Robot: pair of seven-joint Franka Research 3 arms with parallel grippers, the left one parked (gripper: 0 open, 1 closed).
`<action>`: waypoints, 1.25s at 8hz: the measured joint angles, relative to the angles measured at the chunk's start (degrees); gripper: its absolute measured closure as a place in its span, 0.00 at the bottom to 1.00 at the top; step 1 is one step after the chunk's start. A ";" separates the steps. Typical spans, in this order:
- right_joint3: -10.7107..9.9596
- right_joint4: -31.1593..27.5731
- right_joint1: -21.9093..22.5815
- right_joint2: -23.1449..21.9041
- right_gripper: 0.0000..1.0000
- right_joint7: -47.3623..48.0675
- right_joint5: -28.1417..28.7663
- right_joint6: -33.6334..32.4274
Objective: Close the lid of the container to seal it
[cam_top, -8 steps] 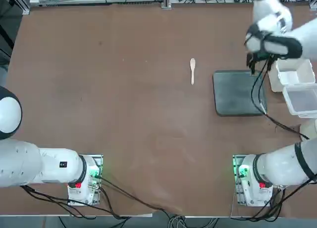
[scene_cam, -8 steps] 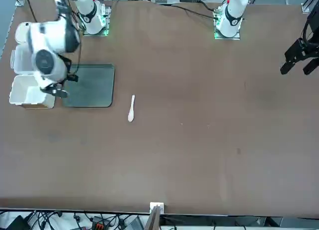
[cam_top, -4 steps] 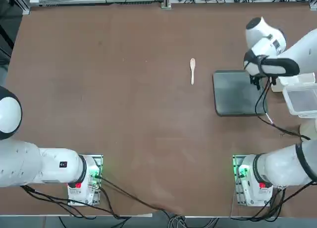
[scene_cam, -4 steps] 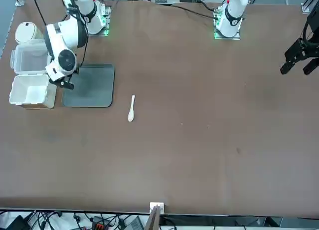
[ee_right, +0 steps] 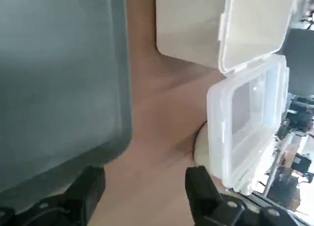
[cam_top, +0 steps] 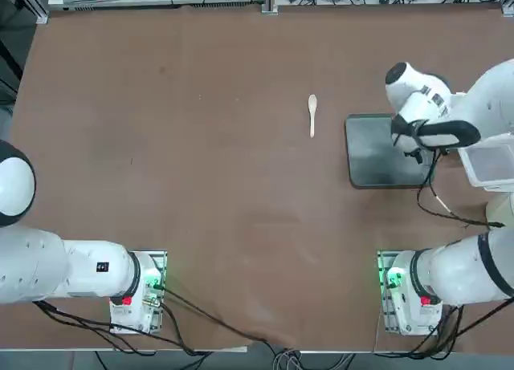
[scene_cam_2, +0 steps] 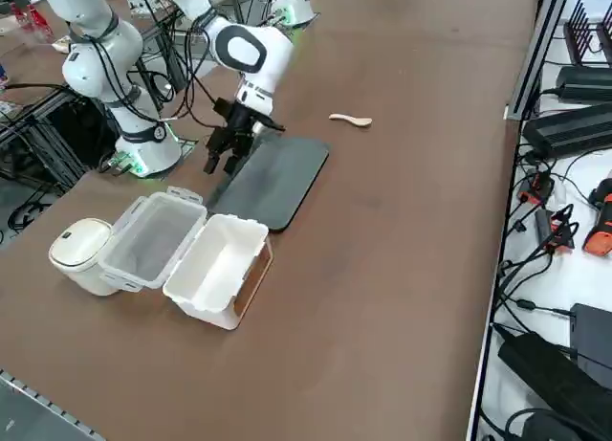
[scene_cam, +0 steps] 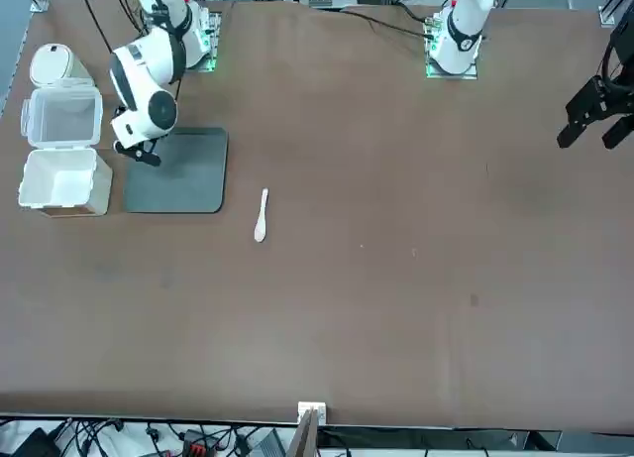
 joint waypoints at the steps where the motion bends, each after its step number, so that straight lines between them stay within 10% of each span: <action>1: -0.01 -1.52 0.00 0.15 0.00 3.11 -2.73 0.07; 5: 0.00 -3.66 2.04 6.92 0.06 16.19 -9.36 0.34; 10: -0.22 -3.61 2.34 10.15 0.42 19.56 -12.43 -1.09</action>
